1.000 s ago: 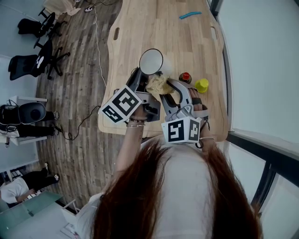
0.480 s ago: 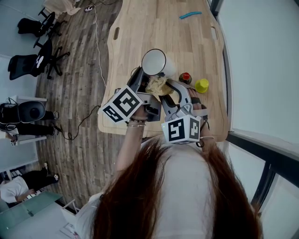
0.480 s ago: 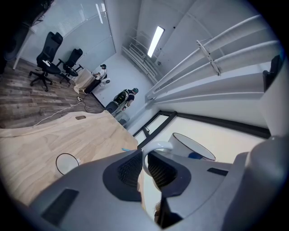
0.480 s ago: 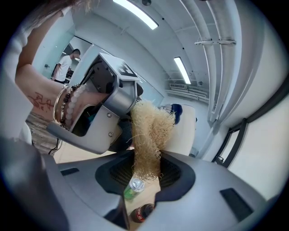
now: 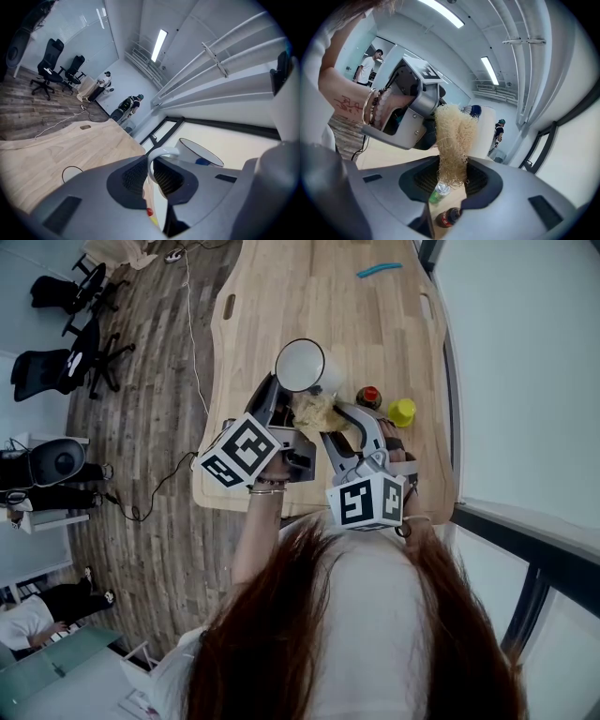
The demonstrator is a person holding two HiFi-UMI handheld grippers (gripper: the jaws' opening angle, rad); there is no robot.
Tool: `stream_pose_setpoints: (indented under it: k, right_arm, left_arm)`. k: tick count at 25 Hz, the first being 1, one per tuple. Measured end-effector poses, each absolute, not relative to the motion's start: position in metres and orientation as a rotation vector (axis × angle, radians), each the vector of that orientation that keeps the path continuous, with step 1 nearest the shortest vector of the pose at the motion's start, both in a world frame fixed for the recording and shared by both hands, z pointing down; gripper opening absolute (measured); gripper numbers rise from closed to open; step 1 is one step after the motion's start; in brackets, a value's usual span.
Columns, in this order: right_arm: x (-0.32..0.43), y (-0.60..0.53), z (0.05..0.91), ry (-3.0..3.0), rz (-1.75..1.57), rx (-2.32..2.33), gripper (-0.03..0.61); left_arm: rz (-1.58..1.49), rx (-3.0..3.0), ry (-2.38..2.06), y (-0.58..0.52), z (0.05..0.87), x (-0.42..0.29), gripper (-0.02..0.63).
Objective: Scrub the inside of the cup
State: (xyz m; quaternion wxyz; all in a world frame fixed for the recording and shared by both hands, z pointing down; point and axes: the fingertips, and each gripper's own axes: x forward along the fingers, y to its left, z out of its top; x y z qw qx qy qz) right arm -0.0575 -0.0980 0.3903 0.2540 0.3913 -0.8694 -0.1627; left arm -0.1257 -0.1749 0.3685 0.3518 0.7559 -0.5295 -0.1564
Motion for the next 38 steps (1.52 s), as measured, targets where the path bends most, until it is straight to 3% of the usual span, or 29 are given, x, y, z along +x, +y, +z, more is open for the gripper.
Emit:
stream_pose_setpoints:
  k: [11,23,38]
  right_arm:
    - [-0.037,-0.098,0.397,-2.318,-0.336,1.121,0.133]
    - [-0.005,-0.107,0.403,-2.415,0.047,1.279,0.132]
    - [0.015,-0.084,0.404,-2.392,0.182,1.384,0.132]
  left_arm:
    - [-0.402,1.924,-1.419,-0.168,0.377,-0.152,0.041]
    - [-0.258,2.022,-1.562,-0.156,0.383,-0.169,0.041]
    - [-0.187,1.991,-1.616,-0.114,0.389,-0.191,0.041]
